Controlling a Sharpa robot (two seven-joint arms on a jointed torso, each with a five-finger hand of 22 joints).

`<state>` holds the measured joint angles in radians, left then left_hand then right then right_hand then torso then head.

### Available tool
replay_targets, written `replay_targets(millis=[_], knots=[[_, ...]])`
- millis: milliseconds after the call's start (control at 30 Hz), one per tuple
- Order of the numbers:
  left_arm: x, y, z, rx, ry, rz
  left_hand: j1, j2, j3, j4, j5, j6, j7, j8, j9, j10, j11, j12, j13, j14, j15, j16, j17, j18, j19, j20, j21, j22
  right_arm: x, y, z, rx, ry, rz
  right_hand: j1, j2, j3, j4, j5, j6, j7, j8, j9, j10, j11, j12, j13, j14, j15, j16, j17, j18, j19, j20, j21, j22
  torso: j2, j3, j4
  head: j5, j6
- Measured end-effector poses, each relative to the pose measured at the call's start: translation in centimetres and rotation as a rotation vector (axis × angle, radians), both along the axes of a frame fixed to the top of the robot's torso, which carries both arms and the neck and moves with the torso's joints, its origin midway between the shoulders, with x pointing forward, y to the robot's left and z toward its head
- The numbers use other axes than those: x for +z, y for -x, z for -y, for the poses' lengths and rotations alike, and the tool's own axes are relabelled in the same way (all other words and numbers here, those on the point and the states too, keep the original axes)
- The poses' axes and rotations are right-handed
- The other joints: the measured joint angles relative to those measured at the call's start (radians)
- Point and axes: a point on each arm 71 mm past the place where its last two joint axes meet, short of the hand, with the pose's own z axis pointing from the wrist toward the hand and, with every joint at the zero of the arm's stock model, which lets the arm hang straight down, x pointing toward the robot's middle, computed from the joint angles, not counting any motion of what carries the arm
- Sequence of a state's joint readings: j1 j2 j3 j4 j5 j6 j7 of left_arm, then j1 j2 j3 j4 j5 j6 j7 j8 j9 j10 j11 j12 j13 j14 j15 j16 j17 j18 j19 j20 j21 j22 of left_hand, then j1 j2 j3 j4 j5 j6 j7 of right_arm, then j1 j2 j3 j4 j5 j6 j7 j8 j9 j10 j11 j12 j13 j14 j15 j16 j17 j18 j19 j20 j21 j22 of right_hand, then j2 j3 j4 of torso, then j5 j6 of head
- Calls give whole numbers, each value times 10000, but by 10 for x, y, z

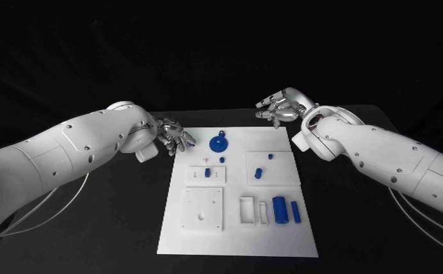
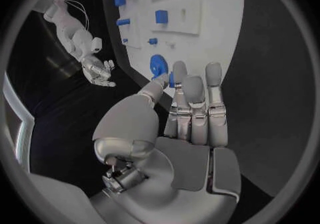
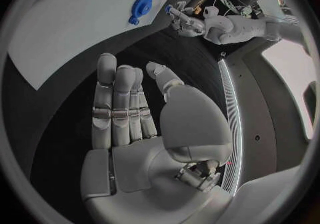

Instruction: Assemble the parts on the task board

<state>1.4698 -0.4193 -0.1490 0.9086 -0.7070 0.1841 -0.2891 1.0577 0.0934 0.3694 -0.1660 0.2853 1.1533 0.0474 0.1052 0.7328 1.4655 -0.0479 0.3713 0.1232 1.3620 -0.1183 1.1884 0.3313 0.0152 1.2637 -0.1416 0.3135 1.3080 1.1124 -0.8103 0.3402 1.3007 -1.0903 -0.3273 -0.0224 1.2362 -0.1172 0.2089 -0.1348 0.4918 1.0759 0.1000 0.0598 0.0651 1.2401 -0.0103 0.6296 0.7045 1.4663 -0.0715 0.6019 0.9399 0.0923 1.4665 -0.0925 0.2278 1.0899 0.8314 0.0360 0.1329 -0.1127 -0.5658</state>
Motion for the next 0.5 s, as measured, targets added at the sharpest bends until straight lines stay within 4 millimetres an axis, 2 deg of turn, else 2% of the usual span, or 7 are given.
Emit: replay_targets(millis=[67, 100, 333, 367, 433, 500], knots=[[1, 6, -2, -27, 142, -29, -54, -52, 118, 60, -2, 5, 5, 0, 37, 0, 0, 84, 36, 13, -11, 8, 60, -1, 33, -33, 0, -1, 0, 0, 1, -18, 9, -1, 0, 0, 0, 0, 0, 0, 0, 0, 0, 0, 0, 0, 0, 0, 0, 0, 0, 0, 0, 0, 0, 0, -36, -19, 28, 0, -62], [1, 9, -3, -36, 206, -52, -78, -76, 187, 48, -2, 5, 5, 0, 261, 0, 0, 89, 42, 13, -11, 42, 77, 0, 33, -33, 0, 0, 0, 0, 2, -28, 13, -2, 0, 0, 0, 0, 0, 0, 0, 0, 0, 0, 0, 0, 0, 0, 0, 0, 1, 0, 0, 0, 0, 0, -52, -26, 40, 4, -86], [-3, 32, -12, 64, 514, -212, -221, -96, 270, 50, 5, 80, 80, -1, 292, -3, -73, 354, 101, 125, -80, 42, 329, 0, 138, -64, 0, -2, 0, 0, 5, -88, 37, -9, 0, 0, -1, -1, 0, 0, 0, 0, 0, 1, 1, 0, 9, 0, 0, 0, 0, 0, 0, 0, -52, 10, -160, -89, 109, 73, -258], [-4, 36, -12, 82, 523, -230, -241, -95, 271, 48, 62, 96, 96, -3, 497, -3, -73, 363, 103, 144, -94, 42, 351, 0, 163, -88, 9, -1, 0, 0, 5, -92, 38, -11, 0, 0, -1, -1, 0, 0, 0, 0, 0, 1, 1, 0, 8, 0, 0, 0, 0, 0, 0, 0, -52, 16, -179, -102, 119, 92, -285], [-8, 42, -13, 111, 480, -257, -315, -101, 301, 30, 118, 111, 111, -10, 501, 32, -107, 470, 114, 198, -123, 73, 427, 0, 178, -103, 79, -2, 0, 0, 5, -99, 39, -15, 0, 0, -1, -1, 0, 0, 0, 0, 0, 1, 1, 0, 8, 0, 0, 0, 1, 0, 0, 0, -52, 15, -211, -117, 131, 117, -312], [-14, 50, -13, 127, 399, -290, -399, -120, 393, -17, 118, 112, 111, -13, 711, 6, -134, 566, 114, 211, -135, 73, 530, 0, 178, -104, 172, -2, -1, 0, 6, -119, 43, -23, 0, 0, -1, -2, 0, 0, 0, 0, 0, 1, 1, 0, 8, 0, 0, 0, 0, 0, 0, 0, -52, 15, -250, -139, 151, 138, -359]])
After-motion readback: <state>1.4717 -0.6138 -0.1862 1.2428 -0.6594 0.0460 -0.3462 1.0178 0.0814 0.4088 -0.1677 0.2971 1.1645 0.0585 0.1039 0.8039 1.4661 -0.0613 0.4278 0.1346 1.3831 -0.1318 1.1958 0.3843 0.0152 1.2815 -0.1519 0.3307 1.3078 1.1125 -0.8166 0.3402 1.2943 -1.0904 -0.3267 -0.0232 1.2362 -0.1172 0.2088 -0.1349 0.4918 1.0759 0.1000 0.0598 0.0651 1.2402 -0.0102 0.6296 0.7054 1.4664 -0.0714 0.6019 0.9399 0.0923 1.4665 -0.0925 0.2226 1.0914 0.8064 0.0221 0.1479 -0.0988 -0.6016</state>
